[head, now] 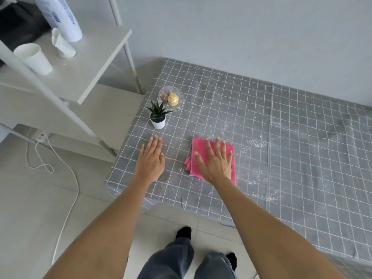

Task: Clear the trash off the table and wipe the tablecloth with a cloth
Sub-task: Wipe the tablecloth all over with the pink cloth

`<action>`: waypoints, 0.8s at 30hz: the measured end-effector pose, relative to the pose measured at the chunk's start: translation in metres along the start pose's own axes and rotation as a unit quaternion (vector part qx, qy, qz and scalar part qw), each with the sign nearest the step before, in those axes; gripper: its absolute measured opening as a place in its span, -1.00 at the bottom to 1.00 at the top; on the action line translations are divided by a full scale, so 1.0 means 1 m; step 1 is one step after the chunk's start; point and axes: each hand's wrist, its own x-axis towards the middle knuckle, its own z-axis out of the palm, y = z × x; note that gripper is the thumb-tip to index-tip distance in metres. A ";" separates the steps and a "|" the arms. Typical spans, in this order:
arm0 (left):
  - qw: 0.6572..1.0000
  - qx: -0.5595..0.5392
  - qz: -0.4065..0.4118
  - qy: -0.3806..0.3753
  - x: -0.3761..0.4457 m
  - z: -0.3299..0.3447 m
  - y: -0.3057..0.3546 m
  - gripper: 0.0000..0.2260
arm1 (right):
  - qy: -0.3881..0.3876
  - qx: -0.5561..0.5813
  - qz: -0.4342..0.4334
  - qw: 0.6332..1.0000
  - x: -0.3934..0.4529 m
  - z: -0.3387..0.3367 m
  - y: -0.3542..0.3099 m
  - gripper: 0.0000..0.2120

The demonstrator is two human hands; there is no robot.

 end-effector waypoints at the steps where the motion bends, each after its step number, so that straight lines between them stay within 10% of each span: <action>1: 1.000 -0.004 -0.005 0.000 0.003 0.002 -0.005 -0.53 | -0.003 0.005 0.012 1.000 0.003 0.003 -0.001 -0.27; 9: 0.998 -0.018 -0.008 0.056 0.003 0.022 -0.013 -0.51 | 0.026 -0.014 0.051 0.998 0.008 0.027 -0.004 -0.06; 24: 0.998 -0.019 -0.009 0.065 0.002 0.021 -0.014 -0.49 | 0.061 0.002 0.037 0.997 0.004 0.030 0.011 -0.42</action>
